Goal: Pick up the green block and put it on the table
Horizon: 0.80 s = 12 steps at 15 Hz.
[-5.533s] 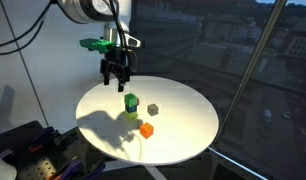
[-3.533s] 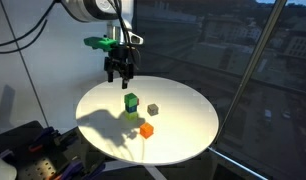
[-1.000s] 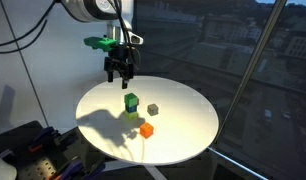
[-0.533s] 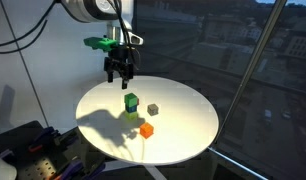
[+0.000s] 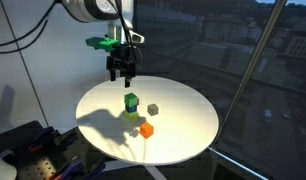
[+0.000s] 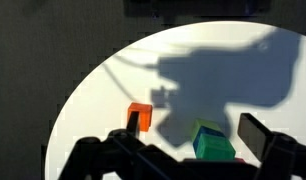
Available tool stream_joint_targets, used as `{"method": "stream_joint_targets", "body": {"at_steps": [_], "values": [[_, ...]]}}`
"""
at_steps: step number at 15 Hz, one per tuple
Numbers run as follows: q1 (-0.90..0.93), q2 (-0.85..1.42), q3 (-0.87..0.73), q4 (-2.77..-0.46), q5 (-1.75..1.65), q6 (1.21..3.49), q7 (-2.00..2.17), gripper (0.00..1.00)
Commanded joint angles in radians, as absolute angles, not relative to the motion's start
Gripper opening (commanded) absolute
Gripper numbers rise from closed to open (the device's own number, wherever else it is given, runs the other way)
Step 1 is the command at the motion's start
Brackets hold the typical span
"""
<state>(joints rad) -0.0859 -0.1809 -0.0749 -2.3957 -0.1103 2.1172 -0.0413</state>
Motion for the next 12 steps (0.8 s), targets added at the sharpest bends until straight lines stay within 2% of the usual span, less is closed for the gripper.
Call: {"method": "stream_joint_targets", "body": {"at_steps": [1, 12], "values": [[-0.080, -0.151, -0.075, -2.359, -0.093, 2.149, -0.039, 1.00], [-0.064, -0.042, -0.072, -2.283, -0.009, 2.307, -0.037, 1.00]]}}
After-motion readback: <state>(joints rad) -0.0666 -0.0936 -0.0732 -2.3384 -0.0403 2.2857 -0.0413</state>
